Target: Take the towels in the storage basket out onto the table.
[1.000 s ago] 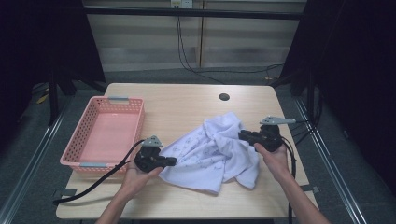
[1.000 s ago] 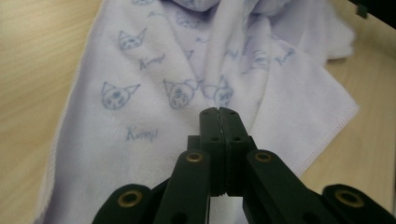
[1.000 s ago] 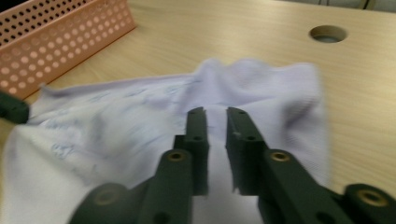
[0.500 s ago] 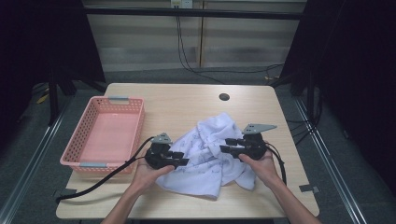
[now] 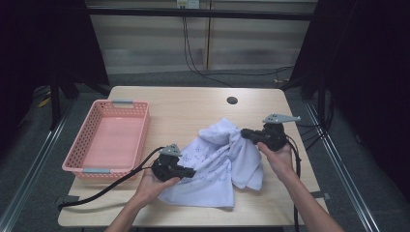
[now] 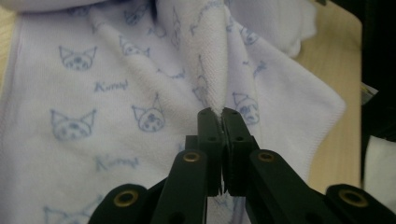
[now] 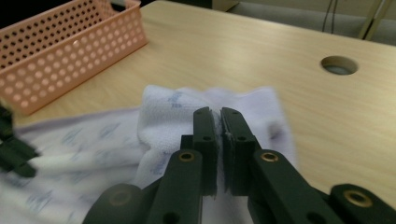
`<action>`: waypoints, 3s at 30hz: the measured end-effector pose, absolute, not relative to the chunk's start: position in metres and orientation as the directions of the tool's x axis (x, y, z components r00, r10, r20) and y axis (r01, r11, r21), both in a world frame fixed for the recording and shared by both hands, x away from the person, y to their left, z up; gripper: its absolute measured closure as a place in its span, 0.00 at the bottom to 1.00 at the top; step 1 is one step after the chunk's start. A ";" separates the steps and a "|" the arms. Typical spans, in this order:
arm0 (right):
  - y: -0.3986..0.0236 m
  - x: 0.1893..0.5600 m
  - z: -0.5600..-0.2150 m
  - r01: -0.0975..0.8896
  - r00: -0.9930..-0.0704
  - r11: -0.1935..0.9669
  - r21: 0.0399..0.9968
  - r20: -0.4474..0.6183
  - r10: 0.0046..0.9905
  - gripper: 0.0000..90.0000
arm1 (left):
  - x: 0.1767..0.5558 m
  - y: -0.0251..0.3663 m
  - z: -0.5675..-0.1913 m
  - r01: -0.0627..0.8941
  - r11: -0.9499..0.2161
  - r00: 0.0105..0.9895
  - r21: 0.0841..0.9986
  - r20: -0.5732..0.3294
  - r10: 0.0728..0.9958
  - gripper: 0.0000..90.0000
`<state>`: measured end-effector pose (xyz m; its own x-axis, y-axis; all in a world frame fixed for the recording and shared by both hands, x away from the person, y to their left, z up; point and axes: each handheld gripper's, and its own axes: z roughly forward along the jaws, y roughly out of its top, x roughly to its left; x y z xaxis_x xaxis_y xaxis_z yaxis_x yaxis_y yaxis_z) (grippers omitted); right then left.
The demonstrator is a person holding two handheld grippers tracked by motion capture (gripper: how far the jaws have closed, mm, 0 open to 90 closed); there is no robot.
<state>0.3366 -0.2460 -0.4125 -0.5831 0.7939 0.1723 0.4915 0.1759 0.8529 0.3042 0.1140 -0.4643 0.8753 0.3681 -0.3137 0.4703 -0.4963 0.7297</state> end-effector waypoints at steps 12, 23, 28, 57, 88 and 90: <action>-0.277 0.408 -0.365 0.452 -0.446 0.089 0.888 0.139 0.884 0.73 | 0.290 0.147 -0.445 0.494 -0.416 0.856 0.763 -0.345 0.384 0.73; -0.260 0.370 -0.406 0.495 -0.544 0.161 0.854 0.161 0.824 0.53 | 0.296 0.119 -0.483 0.494 -0.542 0.865 0.680 -0.324 0.382 0.49; -0.259 0.342 -0.421 0.503 -0.578 0.179 0.846 0.174 0.797 0.53 | 0.306 0.105 -0.497 0.504 -0.567 0.858 0.652 -0.301 0.416 0.84; -0.205 0.268 -0.500 0.557 -0.764 0.452 0.697 0.216 0.608 0.91 | 0.296 0.144 -0.480 0.558 -0.468 0.807 0.685 -0.318 0.497 0.56; -0.284 0.248 -0.464 0.531 -0.650 0.318 0.786 0.137 0.747 0.70 | 0.286 0.148 -0.491 0.513 -0.566 0.826 0.645 -0.190 0.531 0.67; -0.296 0.242 -0.464 0.546 -0.637 0.306 0.780 0.149 0.757 0.74 | 0.282 0.153 -0.487 0.521 -0.527 0.829 0.671 -0.249 0.501 0.69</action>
<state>0.2416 -0.2962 -0.4645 -0.6367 0.7566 0.1489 0.5458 0.3059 0.7801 0.2822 0.1530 -0.4866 0.8286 0.5014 -0.2492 0.5209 -0.5272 0.6713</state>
